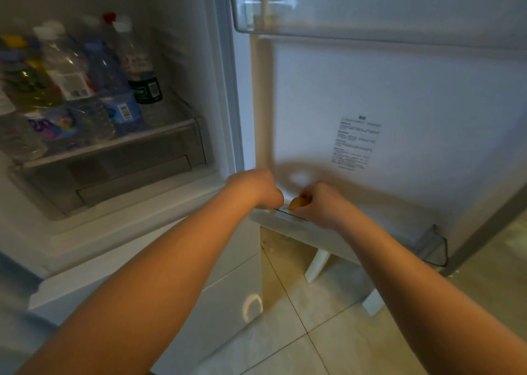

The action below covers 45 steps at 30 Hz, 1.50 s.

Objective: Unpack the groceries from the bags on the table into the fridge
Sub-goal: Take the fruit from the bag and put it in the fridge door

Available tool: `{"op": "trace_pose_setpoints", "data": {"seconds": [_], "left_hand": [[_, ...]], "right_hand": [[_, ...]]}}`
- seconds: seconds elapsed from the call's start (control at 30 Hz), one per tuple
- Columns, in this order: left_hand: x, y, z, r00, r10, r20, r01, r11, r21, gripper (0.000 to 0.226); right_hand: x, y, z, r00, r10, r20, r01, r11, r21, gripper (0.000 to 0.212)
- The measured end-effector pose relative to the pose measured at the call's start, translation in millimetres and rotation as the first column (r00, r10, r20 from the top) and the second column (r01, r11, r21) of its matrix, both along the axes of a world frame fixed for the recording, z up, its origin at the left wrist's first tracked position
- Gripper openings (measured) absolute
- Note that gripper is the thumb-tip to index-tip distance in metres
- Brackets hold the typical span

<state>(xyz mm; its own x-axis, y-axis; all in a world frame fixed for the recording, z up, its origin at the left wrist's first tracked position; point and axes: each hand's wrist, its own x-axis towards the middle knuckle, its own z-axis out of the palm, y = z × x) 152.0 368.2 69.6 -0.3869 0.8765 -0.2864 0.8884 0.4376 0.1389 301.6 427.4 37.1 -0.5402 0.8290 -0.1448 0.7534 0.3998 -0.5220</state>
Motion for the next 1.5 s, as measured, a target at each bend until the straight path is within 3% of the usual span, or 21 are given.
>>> {"op": "trace_pose_setpoints", "data": {"seconds": [0.17,0.3,0.33,0.43,0.5,0.6,0.7,0.8,0.9,1.13,1.5], "left_hand": [[6,14,-5,0.992,0.015,-0.129,-0.027,0.995,-0.092,0.029],[8,13,-9,0.987,0.031,-0.161,-0.037,0.999,-0.034,0.036],[7,9,-9,0.989,0.03,-0.144,-0.03,1.0,-0.001,0.036],[1,-6,-8,0.999,0.046,-0.015,-0.044,0.988,0.148,0.047],[-2,-21,-8,0.995,0.048,0.09,-0.074,0.947,0.313,0.047],[-7,-47,-18,0.991,0.047,0.125,-0.108,0.834,0.54,0.04],[-11,-75,-34,0.981,0.137,0.136,-0.192,0.764,0.617,0.046],[-12,-107,-48,0.956,0.27,0.111,-0.281,0.746,0.604,0.056],[-12,-143,-65,0.904,0.419,0.087,-0.39,0.721,0.573,0.065],[13,-218,-102,0.718,0.696,0.01,-0.617,0.629,0.473,0.082],[115,-293,-119,0.483,0.876,0.001,-0.828,0.457,0.326,0.085]], "right_hand": [[-1,1,4,1.0,0.027,0.012,-0.027,0.999,-0.025,0.016],[6,5,7,0.999,0.048,0.021,-0.047,0.998,-0.028,0.018],[9,5,8,0.998,0.06,0.021,-0.059,0.998,-0.021,0.012],[17,3,14,0.999,0.052,-0.011,-0.051,0.997,0.056,0.052],[19,-4,20,0.992,0.082,-0.1,-0.071,0.992,0.108,0.054],[13,-22,27,0.954,0.21,-0.213,-0.168,0.965,0.201,0.056],[3,-44,27,0.877,0.375,-0.3,-0.289,0.911,0.295,0.064],[-11,-62,20,0.83,0.49,-0.266,-0.404,0.858,0.318,0.079],[-26,-80,7,0.806,0.575,-0.138,-0.509,0.794,0.332,0.091],[-48,-108,-35,0.678,0.734,0.041,-0.721,0.653,0.233,0.107],[-16,-148,-75,0.479,0.875,0.069,-0.874,0.47,0.122,0.114]]}}
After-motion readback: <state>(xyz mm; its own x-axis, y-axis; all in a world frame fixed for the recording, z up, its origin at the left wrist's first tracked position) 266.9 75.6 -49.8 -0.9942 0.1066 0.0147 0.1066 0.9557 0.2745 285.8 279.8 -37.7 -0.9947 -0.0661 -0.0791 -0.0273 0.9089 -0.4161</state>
